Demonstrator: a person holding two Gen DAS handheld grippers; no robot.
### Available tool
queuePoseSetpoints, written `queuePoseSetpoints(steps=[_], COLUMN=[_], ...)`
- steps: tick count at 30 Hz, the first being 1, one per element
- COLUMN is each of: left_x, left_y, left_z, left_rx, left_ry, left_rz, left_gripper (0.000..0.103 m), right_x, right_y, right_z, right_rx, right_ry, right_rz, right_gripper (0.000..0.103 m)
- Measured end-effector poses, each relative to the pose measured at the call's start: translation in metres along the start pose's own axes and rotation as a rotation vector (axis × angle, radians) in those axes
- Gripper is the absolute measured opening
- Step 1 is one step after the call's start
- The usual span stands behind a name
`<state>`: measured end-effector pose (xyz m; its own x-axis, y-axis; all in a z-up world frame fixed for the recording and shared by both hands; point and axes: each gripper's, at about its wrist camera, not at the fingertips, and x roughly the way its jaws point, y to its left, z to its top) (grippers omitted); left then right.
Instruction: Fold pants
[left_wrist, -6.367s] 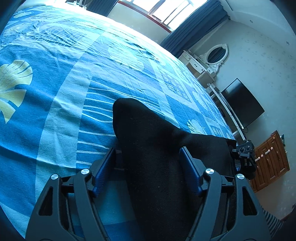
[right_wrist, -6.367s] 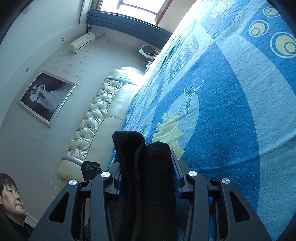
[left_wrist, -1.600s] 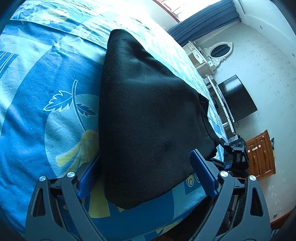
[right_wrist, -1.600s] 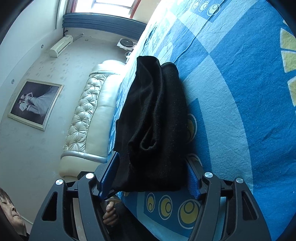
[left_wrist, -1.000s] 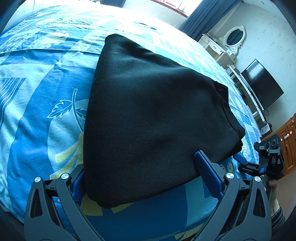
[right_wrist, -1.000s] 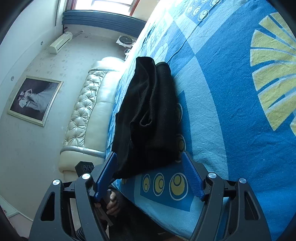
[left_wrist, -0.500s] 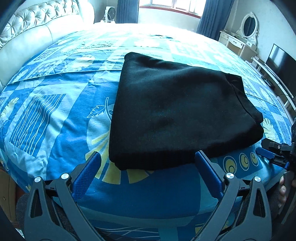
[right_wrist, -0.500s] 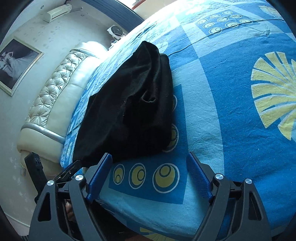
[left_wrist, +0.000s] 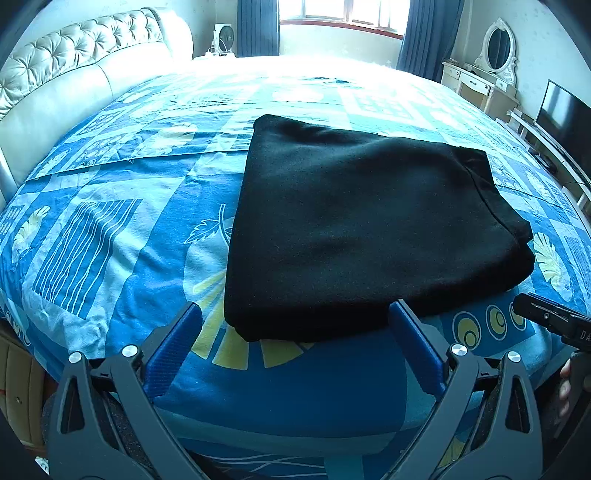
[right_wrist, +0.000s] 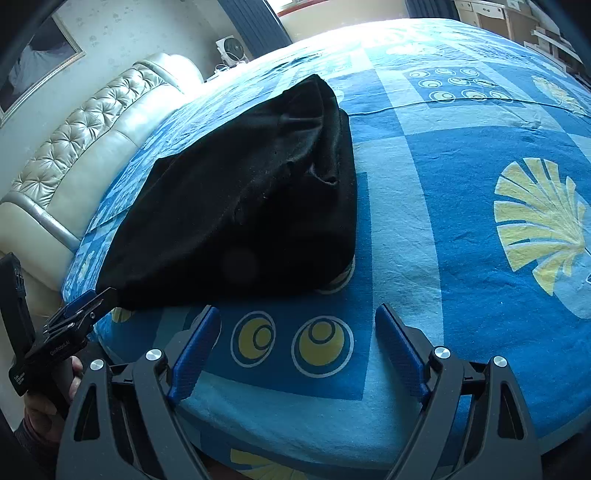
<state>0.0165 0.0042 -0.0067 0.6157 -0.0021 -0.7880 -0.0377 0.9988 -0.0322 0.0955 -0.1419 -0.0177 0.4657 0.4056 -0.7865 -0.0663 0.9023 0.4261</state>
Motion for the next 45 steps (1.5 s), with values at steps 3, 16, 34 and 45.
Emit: queuePoseSetpoints(steps=[3, 16, 34, 45], left_x=[-0.001, -0.007, -0.012, -0.011], left_y=[0.001, -0.006, -0.013, -0.013], left_z=[0.001, 0.003, 0.001, 0.001], left_rx=[-0.027, 0.006, 0.036, 0.037], left_ry=[0.016, 0.023, 0.004, 0.01], left_rz=[-0.014, 0.036, 0.059, 0.07], left_gripper=[0.101, 0.101, 0.101, 0.101], right_x=[-0.001, -0.009, -0.007, -0.004], right_y=[0.002, 0.003, 0.007, 0.01], right_z=[0.001, 0.005, 0.004, 0.001], right_rx=[-0.004, 0.009, 0.002, -0.007], right_ry=[-0.006, -0.039, -0.021, -0.006], right_rz=[-0.029, -0.094, -0.086, -0.085], right_gripper=[0.085, 0.085, 0.085, 0.085])
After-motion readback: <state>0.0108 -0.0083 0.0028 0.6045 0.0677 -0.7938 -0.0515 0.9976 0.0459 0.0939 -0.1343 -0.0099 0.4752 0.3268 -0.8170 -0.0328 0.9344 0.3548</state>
